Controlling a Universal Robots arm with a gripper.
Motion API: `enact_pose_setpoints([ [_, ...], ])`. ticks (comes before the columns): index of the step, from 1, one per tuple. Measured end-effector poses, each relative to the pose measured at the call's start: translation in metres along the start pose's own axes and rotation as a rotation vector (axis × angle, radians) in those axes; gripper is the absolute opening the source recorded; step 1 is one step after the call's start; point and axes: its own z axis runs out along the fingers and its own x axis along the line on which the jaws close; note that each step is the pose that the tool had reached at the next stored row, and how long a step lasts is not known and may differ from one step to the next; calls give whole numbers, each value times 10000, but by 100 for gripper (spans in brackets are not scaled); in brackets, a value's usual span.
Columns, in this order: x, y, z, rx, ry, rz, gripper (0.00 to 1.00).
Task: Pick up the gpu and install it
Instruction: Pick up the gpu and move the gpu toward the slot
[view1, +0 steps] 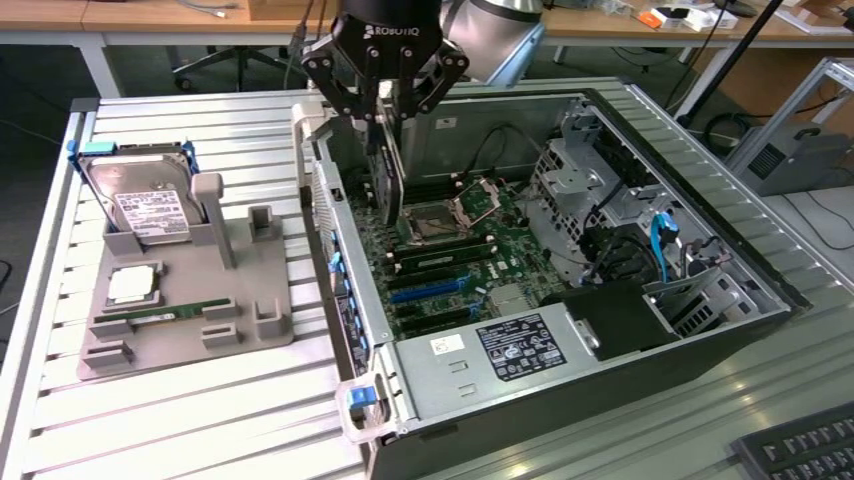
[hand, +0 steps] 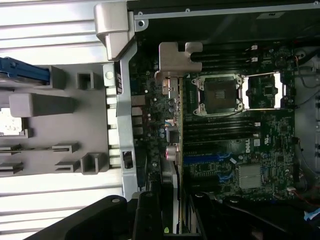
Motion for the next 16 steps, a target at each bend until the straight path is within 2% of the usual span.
enact_pose_setpoints([
  [6,-198,15,5,9,0,-1,27],
  [16,-266,20,7,9,-1,0,27],
])
